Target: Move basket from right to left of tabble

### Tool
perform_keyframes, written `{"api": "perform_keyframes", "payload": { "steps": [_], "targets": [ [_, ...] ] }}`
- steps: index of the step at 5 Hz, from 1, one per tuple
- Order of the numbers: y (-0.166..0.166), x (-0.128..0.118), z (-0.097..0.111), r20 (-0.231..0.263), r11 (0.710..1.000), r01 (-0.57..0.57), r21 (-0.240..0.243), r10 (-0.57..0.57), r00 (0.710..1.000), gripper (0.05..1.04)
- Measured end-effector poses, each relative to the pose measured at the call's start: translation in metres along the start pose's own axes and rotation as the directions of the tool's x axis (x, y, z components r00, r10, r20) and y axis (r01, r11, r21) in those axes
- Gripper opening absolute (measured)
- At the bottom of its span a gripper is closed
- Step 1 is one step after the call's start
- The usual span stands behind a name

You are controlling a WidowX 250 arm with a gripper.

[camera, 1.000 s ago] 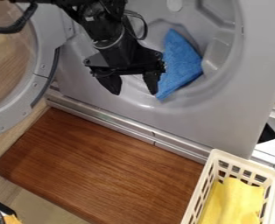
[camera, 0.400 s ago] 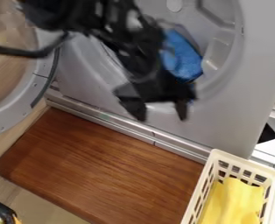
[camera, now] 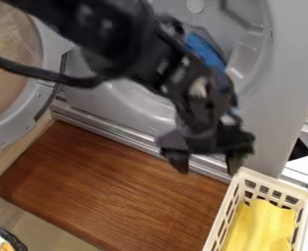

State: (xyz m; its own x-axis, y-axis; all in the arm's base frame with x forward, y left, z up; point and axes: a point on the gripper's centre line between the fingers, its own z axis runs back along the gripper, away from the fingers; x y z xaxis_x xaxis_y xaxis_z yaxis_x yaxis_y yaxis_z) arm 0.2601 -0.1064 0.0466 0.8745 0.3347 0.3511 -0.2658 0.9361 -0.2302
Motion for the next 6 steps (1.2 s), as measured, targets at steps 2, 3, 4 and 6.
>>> {"api": "perform_keyframes", "payload": {
  "steps": [2, 3, 4, 6],
  "targets": [
    [0.005, -0.026, -0.029, -0.067, 0.999, 0.013, 0.035, -0.011, 0.998, 1.001],
    [0.007, -0.037, -0.047, -0.096, 1.000, -0.009, 0.024, 0.011, 0.995, 1.001],
    [0.009, -0.054, -0.070, -0.146, 1.000, 0.023, 0.014, -0.021, 0.989, 0.949],
    [0.004, -0.061, -0.077, -0.154, 0.994, 0.110, 0.010, -0.107, 0.982, 0.354]
  ]
}}
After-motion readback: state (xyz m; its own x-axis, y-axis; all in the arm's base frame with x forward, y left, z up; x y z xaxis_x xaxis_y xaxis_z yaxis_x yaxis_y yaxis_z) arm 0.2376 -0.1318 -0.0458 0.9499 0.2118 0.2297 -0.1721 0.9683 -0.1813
